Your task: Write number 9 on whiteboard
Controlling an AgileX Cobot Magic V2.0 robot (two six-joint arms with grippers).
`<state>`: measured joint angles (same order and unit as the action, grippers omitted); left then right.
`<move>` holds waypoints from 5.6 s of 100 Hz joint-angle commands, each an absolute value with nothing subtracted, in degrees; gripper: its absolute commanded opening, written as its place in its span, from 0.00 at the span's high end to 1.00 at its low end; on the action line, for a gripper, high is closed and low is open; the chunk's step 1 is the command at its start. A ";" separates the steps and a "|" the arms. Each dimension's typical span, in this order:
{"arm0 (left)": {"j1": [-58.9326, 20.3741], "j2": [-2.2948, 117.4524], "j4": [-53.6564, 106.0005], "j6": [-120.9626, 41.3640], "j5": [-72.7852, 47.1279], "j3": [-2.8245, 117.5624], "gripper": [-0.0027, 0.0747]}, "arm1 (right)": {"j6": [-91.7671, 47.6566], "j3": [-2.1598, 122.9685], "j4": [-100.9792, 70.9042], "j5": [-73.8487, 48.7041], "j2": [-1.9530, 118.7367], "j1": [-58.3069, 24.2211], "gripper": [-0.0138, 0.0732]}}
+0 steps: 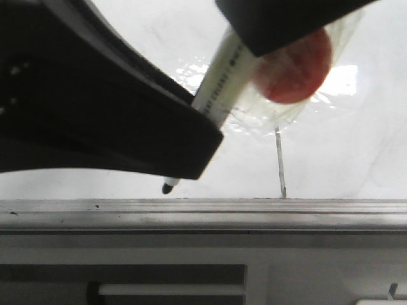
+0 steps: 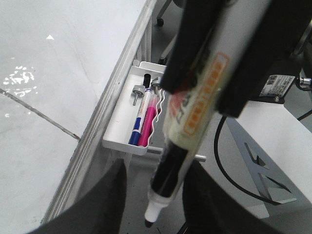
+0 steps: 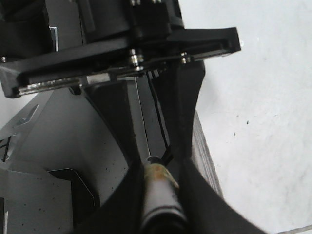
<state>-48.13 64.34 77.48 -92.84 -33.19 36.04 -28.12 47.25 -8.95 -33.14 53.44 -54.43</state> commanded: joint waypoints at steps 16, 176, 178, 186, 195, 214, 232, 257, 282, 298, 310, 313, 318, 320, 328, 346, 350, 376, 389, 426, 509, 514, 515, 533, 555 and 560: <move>-48.54 63.64 81.03 -92.55 -32.15 37.92 0.99 | -28.53 49.24 -10.73 -28.00 53.40 -57.77 0.89; -63.84 73.69 98.19 -75.23 27.70 42.63 0.99 | -19.17 47.14 0.54 -33.36 33.94 -35.80 0.91; -63.57 74.09 98.19 -75.23 27.70 42.74 0.99 | -19.17 47.14 0.54 -33.36 33.94 -35.80 0.91; -62.86 75.16 98.19 -75.23 27.70 42.86 0.99 | -19.08 47.14 0.00 -33.36 33.94 -35.80 0.91; -61.61 75.72 98.19 -75.23 27.70 42.86 0.99 | -19.08 47.14 0.00 -33.36 33.94 -35.80 0.91; -59.12 75.72 98.19 -75.23 27.80 42.86 0.92 | -19.08 47.14 0.00 -33.36 33.94 -35.80 0.91; -58.33 75.72 98.19 -75.23 28.05 42.86 0.45 | -19.08 47.14 0.00 -33.36 33.94 -35.80 0.91; -58.33 75.35 98.19 -75.23 29.64 42.86 0.30 | -19.08 47.14 0.00 -33.21 33.94 -35.80 0.91; -64.63 63.43 99.87 -79.47 29.96 42.09 0.27 | -18.86 46.80 0.00 -34.75 31.38 -35.80 0.91; -74.13 49.28 100.18 -84.40 34.16 36.43 0.39 | -18.72 41.95 1.86 -29.78 23.75 -35.80 0.91; -79.50 39.51 100.18 -84.73 34.10 31.13 0.70 | -18.72 36.45 5.01 -26.95 17.32 -35.80 0.91; -80.46 37.55 100.18 -84.73 33.90 30.09 0.79 | -18.72 35.36 4.95 -26.95 15.83 -35.80 0.91; -81.87 34.47 100.29 -84.73 33.70 28.27 0.94 | -18.72 33.67 4.95 -27.19 13.98 -35.80 0.91; -82.37 33.28 100.29 -84.87 33.69 27.86 1.00 | -18.72 33.05 4.95 -27.38 13.30 -35.80 0.91; -83.87 29.74 100.85 -84.84 33.56 26.00 0.99 | -18.72 31.41 4.95 -28.38 11.64 -35.80 0.91; -84.50 26.33 100.87 -84.84 33.67 25.01 0.99 | -18.72 29.81 4.95 -29.02 11.03 -35.80 0.91; -84.50 26.33 100.87 -84.84 33.67 25.01 0.99 | -18.72 29.81 4.95 -29.00 11.03 -35.80 0.91; -84.50 26.33 100.87 -84.84 33.67 25.01 0.99 | -18.72 29.81 4.95 -28.90 11.03 -35.80 0.91; -84.50 26.33 100.58 -84.84 33.67 25.01 0.99 | -18.72 29.81 4.95 -28.90 11.03 -35.80 0.91; -75.51 26.24 69.25 -76.94 40.97 12.31 0.99 | -18.72 29.81 4.95 -28.90 11.03 -35.80 0.91; -24.99 6.55 17.96 -21.35 7.06 -1.11 0.99 | -18.72 29.81 4.95 -28.90 11.03 -35.80 0.91; -22.53 4.17 17.96 -21.05 2.83 -1.11 0.99 | -18.72 29.81 4.95 -28.90 11.03 -35.80 0.91; -21.85 3.84 17.96 -21.04 2.26 -1.11 0.99 | -18.72 29.81 4.95 -28.90 11.03 -35.80 0.91; -14.42 -1.94 13.85 -10.74 -11.83 -1.11 0.99 | -18.72 29.81 4.95 -28.90 11.03 -35.80 0.91; -11.35 -1.65 10.53 -4.55 -17.99 -1.11 0.99 | -18.72 29.81 4.95 -28.90 11.03 -35.80 0.91; -11.35 -1.65 10.53 -4.55 -17.88 -1.11 0.99 | -18.72 29.81 4.95 -28.90 11.03 -35.80 0.91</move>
